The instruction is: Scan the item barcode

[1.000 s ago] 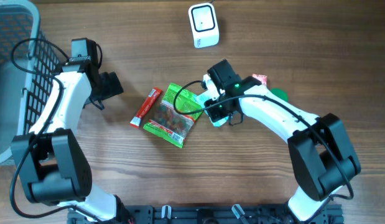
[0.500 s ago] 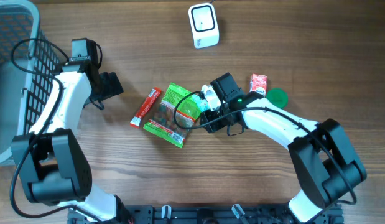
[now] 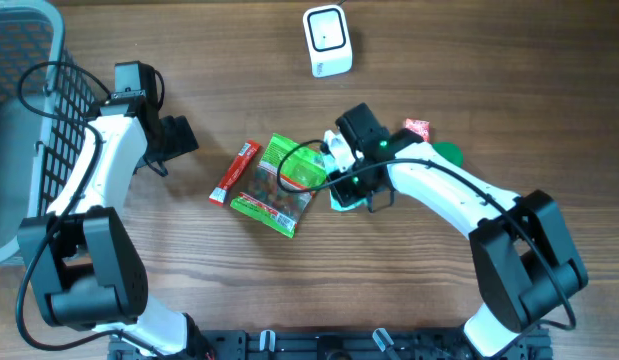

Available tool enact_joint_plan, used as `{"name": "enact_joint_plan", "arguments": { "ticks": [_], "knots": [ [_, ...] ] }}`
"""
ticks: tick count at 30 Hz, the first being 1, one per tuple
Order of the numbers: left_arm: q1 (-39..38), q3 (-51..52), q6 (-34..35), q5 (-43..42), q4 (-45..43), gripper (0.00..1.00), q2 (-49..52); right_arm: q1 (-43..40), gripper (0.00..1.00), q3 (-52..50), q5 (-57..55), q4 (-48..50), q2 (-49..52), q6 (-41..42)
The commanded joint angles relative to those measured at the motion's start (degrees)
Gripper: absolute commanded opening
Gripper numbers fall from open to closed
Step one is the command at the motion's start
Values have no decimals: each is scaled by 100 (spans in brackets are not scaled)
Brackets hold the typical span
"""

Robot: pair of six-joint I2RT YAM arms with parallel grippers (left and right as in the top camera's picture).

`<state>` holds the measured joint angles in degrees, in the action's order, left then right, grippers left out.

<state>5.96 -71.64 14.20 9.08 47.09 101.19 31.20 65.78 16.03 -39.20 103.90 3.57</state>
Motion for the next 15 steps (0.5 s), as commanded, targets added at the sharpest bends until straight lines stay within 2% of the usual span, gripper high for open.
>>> {"name": "enact_joint_plan", "arguments": {
  "ticks": [1, 4, 10, 15],
  "knots": [
    [28, -81, -50, -31, 2, 100, -94, -11, 4, 125, 26, -92, -114, -61],
    [28, -81, -50, -31, 2, 100, -94, -350, 4, 125, 1303, 37, -114, -426],
    [28, -81, -50, -31, 2, 100, -94, -1530, 4, 28, 3373, 352, -109, -509],
    [28, -81, -50, -31, 2, 100, -94, -1558, 5, -667, 3707, 1255, -98, -433]
  ]
}}
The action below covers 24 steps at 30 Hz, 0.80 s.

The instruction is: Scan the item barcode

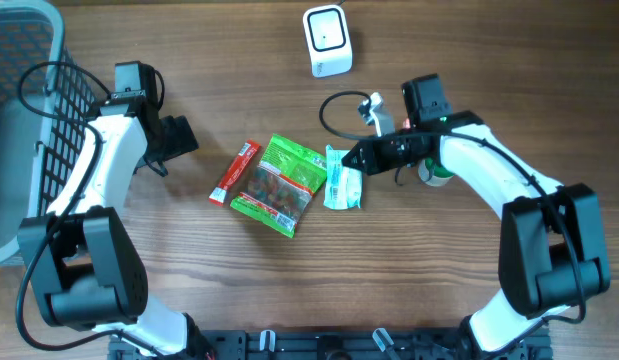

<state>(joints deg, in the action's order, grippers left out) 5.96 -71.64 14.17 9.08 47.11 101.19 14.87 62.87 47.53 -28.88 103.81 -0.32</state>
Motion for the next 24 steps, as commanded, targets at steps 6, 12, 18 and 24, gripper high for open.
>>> {"name": "enact_joint_plan", "arguments": {
  "ticks": [6, 12, 18, 24],
  "knots": [
    [28, -81, -48, -31, 0, 100, -94, 103, 4, -1469, 544, 1976, -7, 553],
    [28, -81, -48, -31, 0, 100, -94, -144, 4, -1904, 291, 3309, 741, 1552],
    [28, -81, -48, -31, 0, 100, -94, -170, 4, -1812, 201, 3053, 693, 1532],
    [28, -81, -48, -31, 0, 100, -94, -133, 4, -1305, 1399, 2992, 35, 1690]
  ]
}}
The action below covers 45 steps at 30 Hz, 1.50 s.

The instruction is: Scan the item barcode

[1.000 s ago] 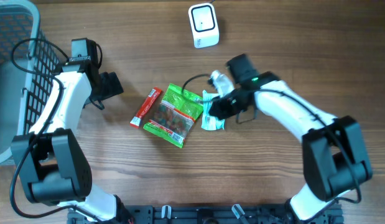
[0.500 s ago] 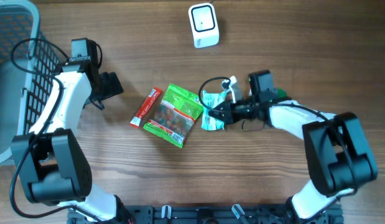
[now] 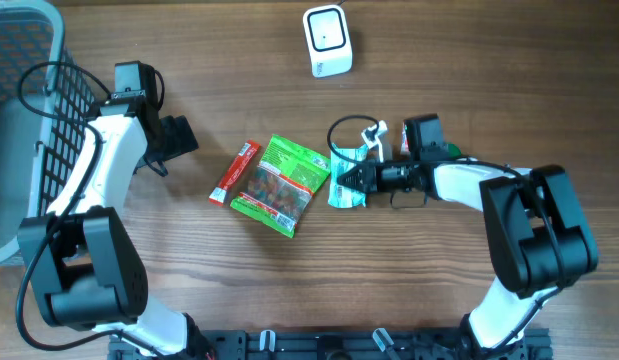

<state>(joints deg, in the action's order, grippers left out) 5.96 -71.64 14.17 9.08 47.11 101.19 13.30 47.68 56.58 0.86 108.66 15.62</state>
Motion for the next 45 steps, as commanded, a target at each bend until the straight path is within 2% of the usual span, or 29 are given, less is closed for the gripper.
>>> {"name": "enact_joint_plan", "arguments": {
  "ticks": [1, 7, 13, 16, 19, 25, 29, 33, 38, 45],
  "knots": [
    [28, -81, -48, -31, 0, 100, -94, 24, 4, 214, 424, 15, -516, 87],
    [28, -81, -48, -31, 0, 100, -94, 236, 4, 208, -876, -44, -343, -85],
    [28, -81, -48, -31, 0, 100, -94, 540, 4, 208, -1805, 81, 378, -197],
    [28, -81, -48, -31, 0, 100, -94, 538, 4, 210, -1781, 262, 831, -214],
    [28, -81, -48, -31, 0, 100, -94, 525, 4, 219, -1421, 348, 833, -481],
    [28, -81, -46, -31, 0, 100, -94, 236, 4, 339, 105, 212, -376, -446],
    [28, -81, -48, -31, 0, 100, -94, 243, 4, 337, 90, -601, -918, -516],
    [28, -81, -48, -31, 0, 100, -94, 243, 4, 144, -214, -1062, -756, -964],
    [28, -81, -48, -31, 0, 100, -94, 243, 4, -173, -809, -734, -256, -962],
    [28, -81, -48, -31, 0, 100, -94, 221, 5, -203, -1029, -376, 776, -389]
  ]
}}
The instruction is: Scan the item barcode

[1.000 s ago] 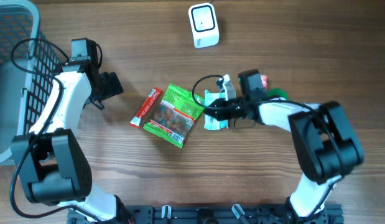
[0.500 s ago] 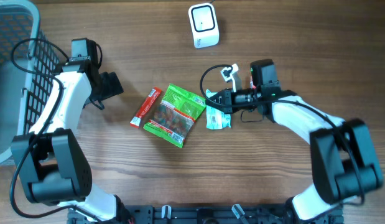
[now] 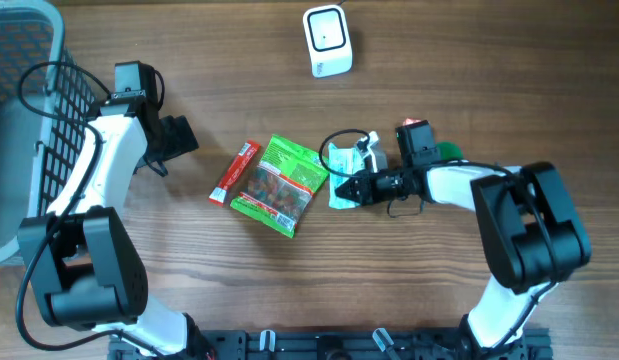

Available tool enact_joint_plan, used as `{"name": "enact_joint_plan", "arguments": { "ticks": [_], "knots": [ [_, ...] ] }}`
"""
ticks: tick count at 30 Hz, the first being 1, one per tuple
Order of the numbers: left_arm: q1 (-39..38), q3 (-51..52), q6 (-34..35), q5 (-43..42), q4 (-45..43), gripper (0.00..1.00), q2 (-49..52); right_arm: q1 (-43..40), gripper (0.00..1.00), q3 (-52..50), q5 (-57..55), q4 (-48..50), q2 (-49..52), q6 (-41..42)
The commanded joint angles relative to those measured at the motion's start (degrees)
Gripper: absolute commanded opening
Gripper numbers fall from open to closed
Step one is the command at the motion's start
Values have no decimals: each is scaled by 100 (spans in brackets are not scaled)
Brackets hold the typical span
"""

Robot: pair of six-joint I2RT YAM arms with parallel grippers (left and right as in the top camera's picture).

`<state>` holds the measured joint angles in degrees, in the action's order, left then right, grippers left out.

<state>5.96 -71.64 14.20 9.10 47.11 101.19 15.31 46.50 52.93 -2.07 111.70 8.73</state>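
A white scanner (image 3: 327, 40) stands at the far middle of the table. A teal and white packet (image 3: 339, 160) lies right of centre, its far end lifted and crumpled. My right gripper (image 3: 349, 189) lies low on the packet's near right edge and looks shut on it. A green snack packet (image 3: 284, 183) and a red bar (image 3: 235, 172) lie flat just left of it. My left gripper (image 3: 177, 138) hangs open and empty to the left, beside the basket.
A grey wire basket (image 3: 24, 110) fills the left edge. A small red item (image 3: 418, 127) and a green item (image 3: 450, 152) lie behind my right wrist. A black cable (image 3: 339, 135) loops over the teal packet.
My right gripper has shifted slightly toward me on the teal packet. The packet's far end now stands up crumpled instead of lying flat. The left arm is unchanged.
My right gripper first sat over the teal packet beside the green one. Then the arm was back to the right, the gripper at the flat packet's right edge. Then it lay low against the packet, and now the packet is bunched in its grip.
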Motion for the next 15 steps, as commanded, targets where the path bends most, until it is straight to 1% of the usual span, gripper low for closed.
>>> {"name": "enact_joint_plan", "arguments": {
  "ticks": [1, 3, 5, 6, 10, 12, 15],
  "knots": [
    [28, -81, -48, -33, 0, 100, -94, 7, 4, -70, -680, -140, 450, 328],
    [28, -81, -50, -33, 0, 100, -94, 9, 4, 85, -651, -459, 273, 256],
    [28, -81, -50, -33, 0, 100, -94, 9, 4, 376, -328, -979, -118, -160],
    [28, -81, -50, -33, 0, 100, -94, 9, 4, 470, -223, -1128, -317, -225],
    [28, -81, -50, -33, 0, 100, -94, 9, 4, 616, -157, -1384, -1126, -278],
    [28, -81, -50, -33, 0, 100, -94, 11, 4, 605, -155, -1534, -1176, -358],
    [28, -81, -50, -33, 0, 100, -94, 48, 4, 385, -219, -1534, -1095, -699]
  ]
}}
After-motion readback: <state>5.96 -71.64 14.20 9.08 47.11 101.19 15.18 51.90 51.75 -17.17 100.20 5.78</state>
